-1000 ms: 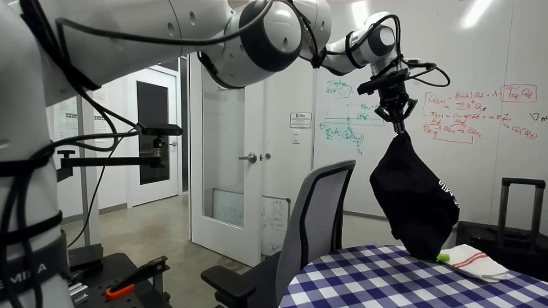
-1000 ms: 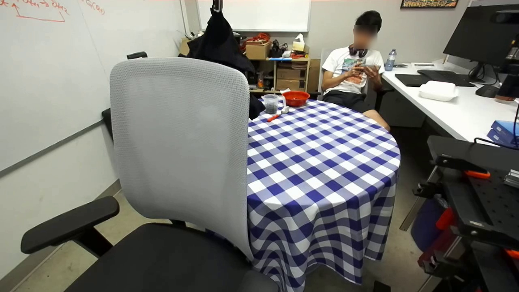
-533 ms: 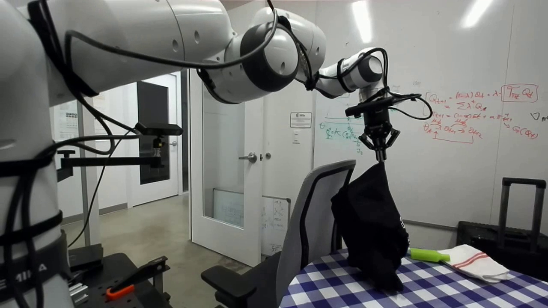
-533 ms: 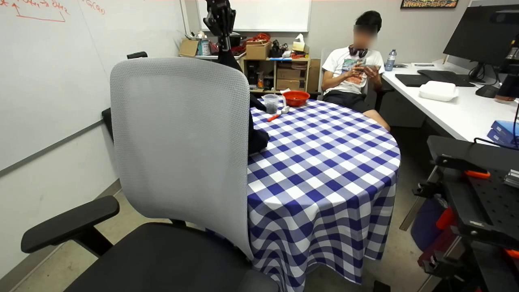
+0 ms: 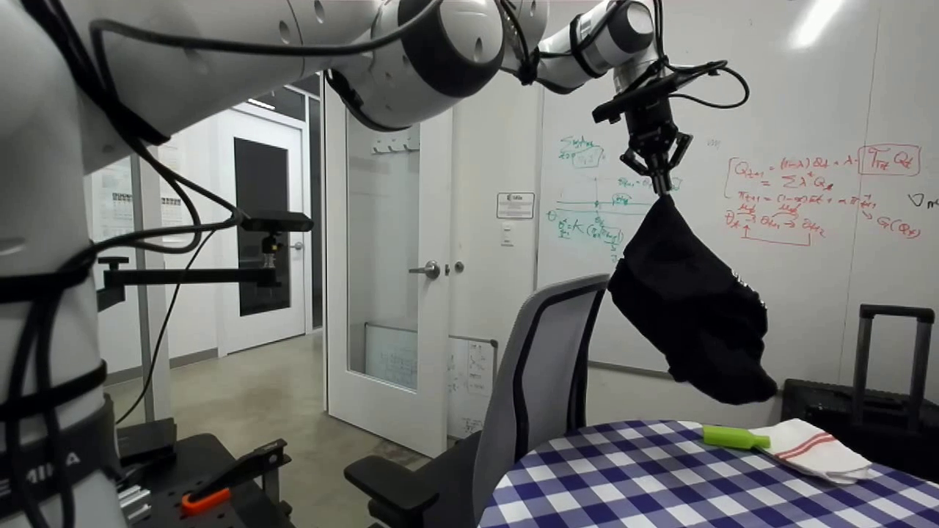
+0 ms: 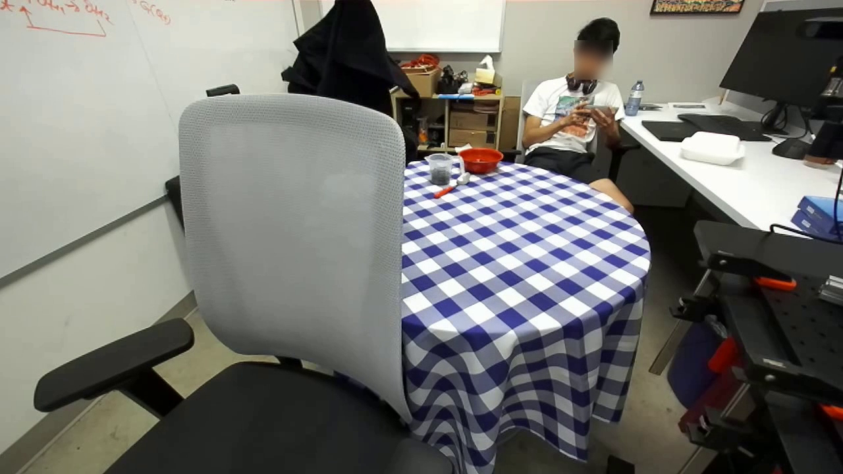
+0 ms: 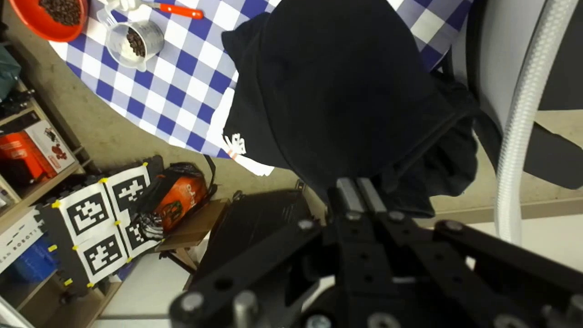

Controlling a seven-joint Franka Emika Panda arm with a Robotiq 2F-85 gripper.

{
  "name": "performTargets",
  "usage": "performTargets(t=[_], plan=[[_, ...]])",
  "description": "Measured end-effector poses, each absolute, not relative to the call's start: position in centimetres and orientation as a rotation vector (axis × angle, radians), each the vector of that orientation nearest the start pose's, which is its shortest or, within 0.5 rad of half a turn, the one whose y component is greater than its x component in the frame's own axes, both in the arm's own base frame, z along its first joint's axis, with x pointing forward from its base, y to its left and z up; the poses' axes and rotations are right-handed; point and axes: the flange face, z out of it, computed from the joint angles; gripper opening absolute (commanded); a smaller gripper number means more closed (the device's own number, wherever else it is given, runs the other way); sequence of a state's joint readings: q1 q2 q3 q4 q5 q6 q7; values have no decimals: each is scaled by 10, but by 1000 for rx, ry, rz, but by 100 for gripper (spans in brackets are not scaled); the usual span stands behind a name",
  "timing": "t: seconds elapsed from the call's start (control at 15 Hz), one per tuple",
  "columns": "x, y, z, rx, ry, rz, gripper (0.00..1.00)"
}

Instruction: Put the cloth on the head rest

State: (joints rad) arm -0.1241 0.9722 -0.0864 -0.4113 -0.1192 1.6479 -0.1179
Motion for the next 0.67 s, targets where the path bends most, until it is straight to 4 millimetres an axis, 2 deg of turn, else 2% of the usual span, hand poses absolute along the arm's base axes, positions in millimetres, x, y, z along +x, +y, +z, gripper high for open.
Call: performTargets(t=[0.13, 0.47, 0.6, 0.67], plan=[[773, -107, 525, -3334, 33, -420, 3], [784, -11, 506, -3319, -179, -382, 3], [784, 16, 501, -3315, -236, -370, 3], [784, 23, 499, -3314, -251, -367, 3]])
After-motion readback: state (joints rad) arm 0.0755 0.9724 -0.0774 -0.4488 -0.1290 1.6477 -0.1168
